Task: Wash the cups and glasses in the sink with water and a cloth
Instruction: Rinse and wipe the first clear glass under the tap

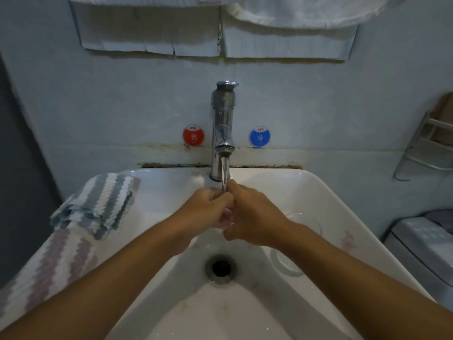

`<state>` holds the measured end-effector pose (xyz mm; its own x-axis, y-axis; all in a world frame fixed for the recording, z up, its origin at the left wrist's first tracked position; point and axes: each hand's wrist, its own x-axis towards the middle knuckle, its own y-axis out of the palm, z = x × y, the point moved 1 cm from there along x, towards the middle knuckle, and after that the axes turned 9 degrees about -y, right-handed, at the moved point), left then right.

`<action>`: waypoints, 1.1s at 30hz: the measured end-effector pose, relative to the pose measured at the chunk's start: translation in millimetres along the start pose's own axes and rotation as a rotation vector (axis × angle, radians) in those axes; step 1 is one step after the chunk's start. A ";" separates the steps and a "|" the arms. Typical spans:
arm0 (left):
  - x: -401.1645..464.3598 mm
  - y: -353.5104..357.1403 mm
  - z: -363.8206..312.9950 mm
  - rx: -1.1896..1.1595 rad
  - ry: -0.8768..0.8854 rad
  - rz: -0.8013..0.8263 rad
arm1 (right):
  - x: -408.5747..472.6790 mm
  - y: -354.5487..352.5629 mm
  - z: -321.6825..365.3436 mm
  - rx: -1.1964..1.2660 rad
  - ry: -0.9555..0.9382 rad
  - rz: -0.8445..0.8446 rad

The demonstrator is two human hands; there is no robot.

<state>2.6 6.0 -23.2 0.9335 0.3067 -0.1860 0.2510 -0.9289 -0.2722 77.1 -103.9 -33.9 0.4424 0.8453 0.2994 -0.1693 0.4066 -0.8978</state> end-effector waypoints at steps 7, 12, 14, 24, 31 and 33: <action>-3.6 2.2 2.2 0.269 0.275 0.056 | 1.3 -12.6 -16.3 0.219 0.127 0.182; -2.9 5.1 2.0 0.148 0.166 0.078 | -1.8 -12.0 -10.2 0.085 0.059 0.068; -3.1 5.0 -0.5 -0.008 0.077 0.112 | -1.9 -11.8 -8.7 0.000 -0.006 0.020; -4.6 7.1 0.1 0.008 -0.023 0.081 | -0.6 -5.3 -11.5 0.023 0.009 0.040; -4.0 2.2 3.4 -0.021 0.020 0.134 | -1.6 -3.0 -8.2 -0.096 -0.067 -0.042; -4.7 -0.3 3.6 -0.013 0.049 0.154 | -1.2 -2.9 -8.8 -0.058 -0.048 -0.034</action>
<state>-2.7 5.6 -25.6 0.9725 0.1500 -0.1780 0.1068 -0.9669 -0.2317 84.8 -109.1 -34.5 0.4038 0.8478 0.3438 -0.1029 0.4155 -0.9038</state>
